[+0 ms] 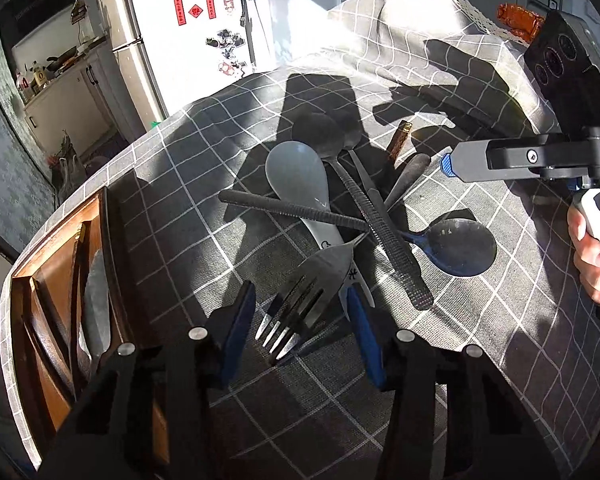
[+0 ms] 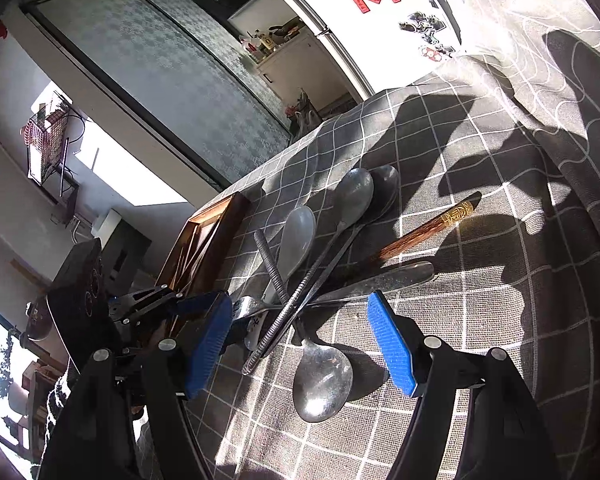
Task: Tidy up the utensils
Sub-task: 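Lower the left gripper onto a metal fork in the pile and close it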
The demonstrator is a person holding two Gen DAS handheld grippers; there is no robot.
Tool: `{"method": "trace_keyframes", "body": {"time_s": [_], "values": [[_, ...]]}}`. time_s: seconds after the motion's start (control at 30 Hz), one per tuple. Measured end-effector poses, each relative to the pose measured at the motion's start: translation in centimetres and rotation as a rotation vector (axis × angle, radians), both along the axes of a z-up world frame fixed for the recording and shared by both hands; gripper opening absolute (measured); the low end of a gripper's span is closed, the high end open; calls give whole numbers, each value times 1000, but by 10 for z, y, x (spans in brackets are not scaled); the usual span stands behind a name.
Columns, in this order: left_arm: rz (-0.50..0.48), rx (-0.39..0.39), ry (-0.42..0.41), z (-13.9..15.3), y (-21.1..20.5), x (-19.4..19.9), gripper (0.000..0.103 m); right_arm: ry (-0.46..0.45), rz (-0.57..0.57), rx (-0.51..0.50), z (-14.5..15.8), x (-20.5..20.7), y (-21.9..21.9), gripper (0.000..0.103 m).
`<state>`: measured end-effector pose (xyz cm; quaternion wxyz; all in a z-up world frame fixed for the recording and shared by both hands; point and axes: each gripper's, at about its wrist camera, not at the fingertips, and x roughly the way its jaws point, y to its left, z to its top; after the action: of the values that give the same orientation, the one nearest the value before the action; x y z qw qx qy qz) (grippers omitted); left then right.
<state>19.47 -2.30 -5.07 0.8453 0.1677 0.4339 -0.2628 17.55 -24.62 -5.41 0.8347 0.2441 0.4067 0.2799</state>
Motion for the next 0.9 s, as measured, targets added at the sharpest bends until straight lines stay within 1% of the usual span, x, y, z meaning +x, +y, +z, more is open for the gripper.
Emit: {"method": "trace_keyframes", "body": {"time_s": [0.1,0.17,0.2,0.23,0.27,0.3,0.37,0.43,0.47,0.5,0.53,0.57,0.77,0.8,0.9], "values": [[-30,-37,49,-1,2,9,53,16,-3,27,-2,1,-4,71],[-75,-70,99,-5,0,13,53,19,-5,35,-2,0,-6,71],[-89,-63,105,-7,-2,12,53,18,-7,35,-2,0,-5,71],[-96,-62,104,-8,-4,11,53,16,-8,36,-1,-1,-6,71],[-94,-58,99,-8,-4,10,47,14,-7,34,0,-1,-5,71],[-80,-50,90,-7,-4,9,37,11,-8,26,0,-1,-5,71],[-66,-56,92,-7,-1,6,35,7,-7,5,0,0,-2,71],[-53,-41,81,-6,-1,1,32,9,-6,-11,-2,0,0,71],[-47,-39,81,-5,-2,-3,27,14,-5,-12,-3,0,1,71],[-37,-36,76,-4,-2,-6,25,18,-3,-13,-4,1,2,71],[-23,-31,68,-3,-2,-10,18,19,-2,-12,-4,1,3,71],[-6,-24,58,-1,0,-14,15,21,-3,-13,-5,0,4,71],[21,-33,37,8,7,-39,4,14,14,-19,6,-8,20,71],[25,-33,31,10,9,-44,4,11,17,-23,8,-11,23,71],[36,1,-10,18,12,-59,4,8,25,-27,14,-19,34,71]]}}
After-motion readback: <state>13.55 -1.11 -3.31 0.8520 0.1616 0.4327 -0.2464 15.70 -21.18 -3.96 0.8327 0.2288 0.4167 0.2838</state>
